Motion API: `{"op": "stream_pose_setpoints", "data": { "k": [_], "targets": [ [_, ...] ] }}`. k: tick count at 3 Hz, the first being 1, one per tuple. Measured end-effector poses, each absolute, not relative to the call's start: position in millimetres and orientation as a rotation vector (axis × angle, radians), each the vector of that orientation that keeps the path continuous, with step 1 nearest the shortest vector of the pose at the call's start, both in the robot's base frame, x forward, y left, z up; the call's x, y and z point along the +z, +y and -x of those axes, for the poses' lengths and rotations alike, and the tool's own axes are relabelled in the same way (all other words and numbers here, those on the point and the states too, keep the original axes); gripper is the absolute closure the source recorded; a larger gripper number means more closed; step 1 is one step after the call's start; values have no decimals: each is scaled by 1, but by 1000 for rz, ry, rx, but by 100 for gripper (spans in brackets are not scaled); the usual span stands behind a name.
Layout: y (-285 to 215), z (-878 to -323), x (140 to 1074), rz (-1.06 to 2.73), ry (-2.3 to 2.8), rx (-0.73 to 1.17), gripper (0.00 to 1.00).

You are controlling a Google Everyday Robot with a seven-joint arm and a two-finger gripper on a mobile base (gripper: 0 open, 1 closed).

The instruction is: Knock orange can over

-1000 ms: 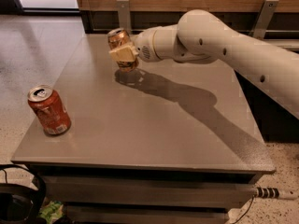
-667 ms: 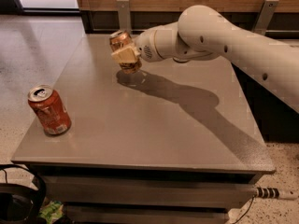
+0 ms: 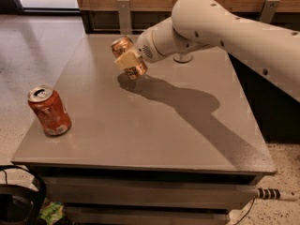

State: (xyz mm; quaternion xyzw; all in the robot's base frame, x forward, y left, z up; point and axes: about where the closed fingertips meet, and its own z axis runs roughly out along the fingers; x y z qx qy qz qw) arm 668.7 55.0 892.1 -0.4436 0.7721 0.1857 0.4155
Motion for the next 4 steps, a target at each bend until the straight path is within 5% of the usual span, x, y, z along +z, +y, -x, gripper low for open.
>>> {"op": "stream_pose_setpoints", "data": {
  "k": [4],
  "targets": [
    [63, -650, 885, 1331, 2198, 51, 100]
  ]
}}
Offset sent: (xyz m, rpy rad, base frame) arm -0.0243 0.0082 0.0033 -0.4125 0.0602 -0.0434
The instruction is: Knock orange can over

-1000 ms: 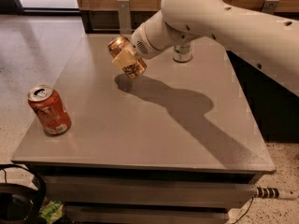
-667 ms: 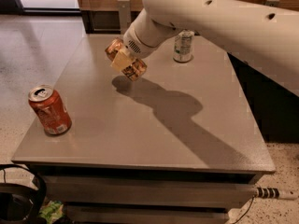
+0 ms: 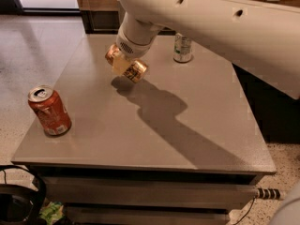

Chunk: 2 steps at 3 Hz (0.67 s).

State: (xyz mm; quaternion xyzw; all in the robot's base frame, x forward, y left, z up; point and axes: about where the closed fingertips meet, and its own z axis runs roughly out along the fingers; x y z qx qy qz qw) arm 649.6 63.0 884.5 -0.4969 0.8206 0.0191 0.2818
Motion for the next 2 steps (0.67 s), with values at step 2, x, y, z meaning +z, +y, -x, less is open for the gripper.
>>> {"op": "stream_pose_setpoints", "data": {
  "k": [2],
  "targets": [
    [65, -684, 865, 1346, 2185, 78, 100]
  ]
}}
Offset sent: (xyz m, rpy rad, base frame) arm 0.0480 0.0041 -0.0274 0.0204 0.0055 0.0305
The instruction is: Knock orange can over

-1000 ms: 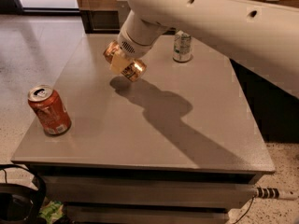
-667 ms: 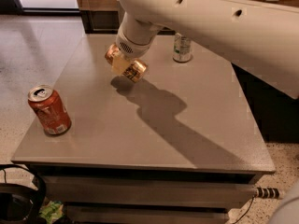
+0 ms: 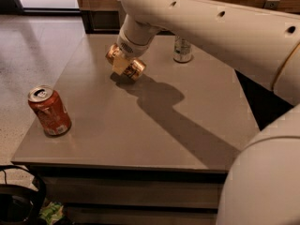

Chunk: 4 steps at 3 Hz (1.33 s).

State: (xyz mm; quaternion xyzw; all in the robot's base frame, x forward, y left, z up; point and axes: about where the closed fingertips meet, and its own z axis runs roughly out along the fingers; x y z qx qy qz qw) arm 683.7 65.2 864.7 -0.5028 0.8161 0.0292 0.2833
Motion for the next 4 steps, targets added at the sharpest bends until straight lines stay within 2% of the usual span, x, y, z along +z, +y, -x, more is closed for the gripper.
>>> {"op": "stream_pose_setpoints", "data": {
  "k": [3, 4],
  "targets": [
    [85, -714, 834, 1365, 2181, 268, 100],
    [87, -713, 833, 1369, 2182, 270, 85]
  ]
}}
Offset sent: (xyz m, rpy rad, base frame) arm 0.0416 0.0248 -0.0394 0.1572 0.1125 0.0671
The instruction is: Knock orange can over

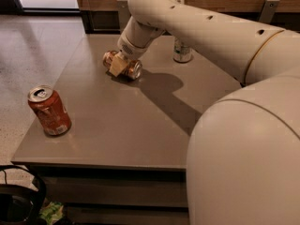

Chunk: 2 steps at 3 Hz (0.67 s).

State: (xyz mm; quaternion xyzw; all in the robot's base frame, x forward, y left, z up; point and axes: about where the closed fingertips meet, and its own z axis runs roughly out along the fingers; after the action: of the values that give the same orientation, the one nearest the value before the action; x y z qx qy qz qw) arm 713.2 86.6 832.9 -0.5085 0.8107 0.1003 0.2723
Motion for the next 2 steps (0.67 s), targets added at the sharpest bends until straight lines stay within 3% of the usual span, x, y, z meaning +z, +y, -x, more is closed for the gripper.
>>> {"op": "stream_pose_setpoints", "data": {
  "k": [2],
  "targets": [
    [87, -713, 834, 1370, 2182, 271, 38]
  ]
}}
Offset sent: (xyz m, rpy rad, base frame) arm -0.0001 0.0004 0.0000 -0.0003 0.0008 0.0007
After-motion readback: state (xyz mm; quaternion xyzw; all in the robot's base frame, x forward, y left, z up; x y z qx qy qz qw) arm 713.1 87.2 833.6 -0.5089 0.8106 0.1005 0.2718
